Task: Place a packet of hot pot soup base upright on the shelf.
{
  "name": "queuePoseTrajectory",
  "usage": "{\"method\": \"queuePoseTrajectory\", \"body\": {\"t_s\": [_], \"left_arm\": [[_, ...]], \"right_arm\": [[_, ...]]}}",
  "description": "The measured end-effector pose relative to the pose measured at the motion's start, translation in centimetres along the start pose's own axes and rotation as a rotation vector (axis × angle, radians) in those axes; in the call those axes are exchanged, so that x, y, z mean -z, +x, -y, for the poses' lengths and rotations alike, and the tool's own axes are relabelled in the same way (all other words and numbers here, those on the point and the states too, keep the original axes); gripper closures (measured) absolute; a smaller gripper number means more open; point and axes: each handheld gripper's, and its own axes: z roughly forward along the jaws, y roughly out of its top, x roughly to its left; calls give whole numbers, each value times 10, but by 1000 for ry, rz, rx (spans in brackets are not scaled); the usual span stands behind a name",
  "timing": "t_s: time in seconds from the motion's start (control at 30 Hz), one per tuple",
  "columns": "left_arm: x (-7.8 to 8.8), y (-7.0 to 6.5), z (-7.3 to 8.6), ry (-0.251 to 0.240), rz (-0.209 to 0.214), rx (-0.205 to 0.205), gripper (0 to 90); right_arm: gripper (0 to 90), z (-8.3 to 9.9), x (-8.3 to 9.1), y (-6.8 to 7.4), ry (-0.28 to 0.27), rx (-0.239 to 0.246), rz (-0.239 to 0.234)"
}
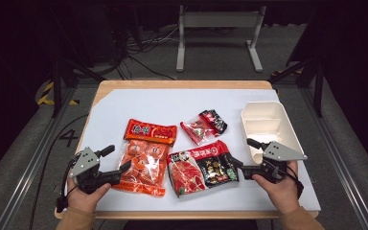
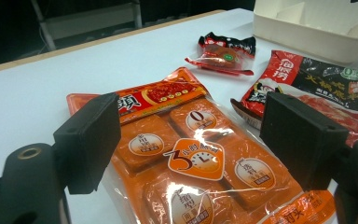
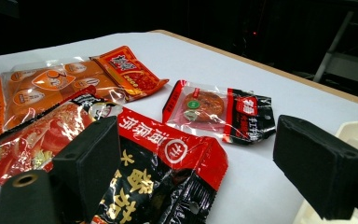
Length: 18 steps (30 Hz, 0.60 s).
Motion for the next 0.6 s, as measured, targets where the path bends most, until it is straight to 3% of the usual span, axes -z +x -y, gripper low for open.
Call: {"method": "queuePoseTrajectory", "body": {"t_s": [0.37,0.6], "left_arm": [[1,1,0,-10,-21,9,231],[1,1,0,-13,-35,16,226]], "right_arm": [[93,-3,-5,11,32,9,12],[277,0,-6,14,99,-17,6]]}}
